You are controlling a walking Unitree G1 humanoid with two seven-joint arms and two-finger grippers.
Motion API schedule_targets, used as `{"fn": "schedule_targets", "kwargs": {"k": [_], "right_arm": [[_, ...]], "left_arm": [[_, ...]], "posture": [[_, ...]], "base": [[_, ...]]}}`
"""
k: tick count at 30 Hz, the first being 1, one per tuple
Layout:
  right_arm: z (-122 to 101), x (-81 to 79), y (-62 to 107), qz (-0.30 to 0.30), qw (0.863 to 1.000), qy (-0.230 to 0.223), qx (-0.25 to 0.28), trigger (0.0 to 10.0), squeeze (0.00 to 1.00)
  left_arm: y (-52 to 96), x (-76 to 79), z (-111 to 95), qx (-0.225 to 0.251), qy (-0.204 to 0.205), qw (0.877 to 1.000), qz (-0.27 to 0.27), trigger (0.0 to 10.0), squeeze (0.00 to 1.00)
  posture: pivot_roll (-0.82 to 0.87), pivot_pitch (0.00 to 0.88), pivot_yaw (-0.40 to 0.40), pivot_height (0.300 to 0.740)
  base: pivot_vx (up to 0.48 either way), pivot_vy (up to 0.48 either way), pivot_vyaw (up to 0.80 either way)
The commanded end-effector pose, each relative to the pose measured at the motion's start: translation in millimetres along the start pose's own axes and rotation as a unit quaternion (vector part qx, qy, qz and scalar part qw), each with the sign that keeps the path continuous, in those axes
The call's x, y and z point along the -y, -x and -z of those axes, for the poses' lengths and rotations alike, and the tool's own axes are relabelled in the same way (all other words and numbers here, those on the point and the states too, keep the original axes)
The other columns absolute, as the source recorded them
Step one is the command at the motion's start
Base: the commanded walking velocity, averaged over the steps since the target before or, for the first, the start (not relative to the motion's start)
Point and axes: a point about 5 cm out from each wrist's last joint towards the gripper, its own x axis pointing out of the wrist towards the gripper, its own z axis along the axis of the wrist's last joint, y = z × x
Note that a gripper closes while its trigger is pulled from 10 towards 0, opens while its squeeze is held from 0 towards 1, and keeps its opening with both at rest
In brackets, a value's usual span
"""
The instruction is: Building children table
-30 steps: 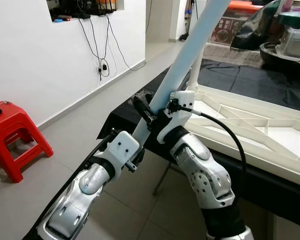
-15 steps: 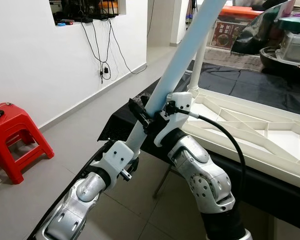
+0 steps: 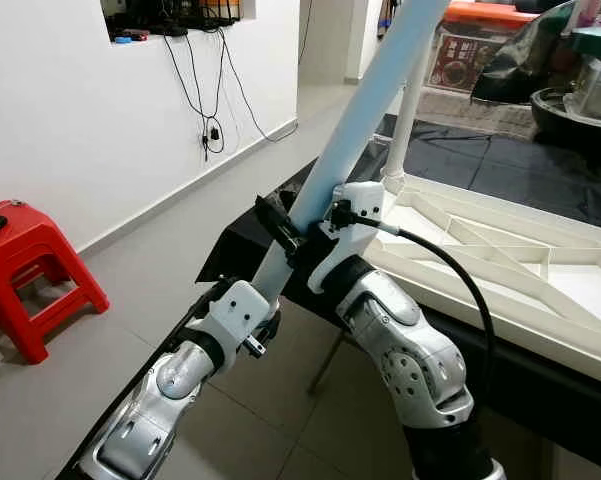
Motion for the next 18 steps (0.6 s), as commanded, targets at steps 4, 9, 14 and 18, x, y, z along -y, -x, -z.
{"fn": "schedule_targets", "kwargs": {"k": [4, 9, 14, 18], "right_arm": [[-7, -6.9, 1.8, -0.019, 1.000, -0.010, 0.004, 10.0, 0.00], [-6, -10.3, 3.3, -0.028, 1.000, -0.014, -0.001, 10.0, 0.00], [-4, -9.5, 4.5, -0.023, 1.000, -0.013, -0.004, 10.0, 0.00], [-6, -6.8, 3.0, -0.012, 1.000, -0.011, 0.000, 10.0, 0.00]], "left_arm": [[-3.9, -5.3, 8, 0.000, -0.002, 1.000, -0.004, 10.0, 0.00], [-9.0, -5.6, 7, 0.012, -0.003, 1.000, -0.005, 10.0, 0.00], [-13.4, -0.6, 2, 0.030, 0.005, 0.999, 0.014, 10.0, 0.00], [-12.9, 11.6, -2, 0.042, 0.014, 0.998, 0.038, 10.0, 0.00]], "posture": [[0.08, 0.022, -0.018, 0.740], [0.08, 0.022, -0.019, 0.740], [0.07, 0.024, -0.017, 0.740], [0.08, 0.023, -0.019, 0.740]], "base": [[0.000, 0.000, 0.00], [0.000, 0.000, 0.00], [0.000, 0.000, 0.00], [0.000, 0.000, 0.00]]}}
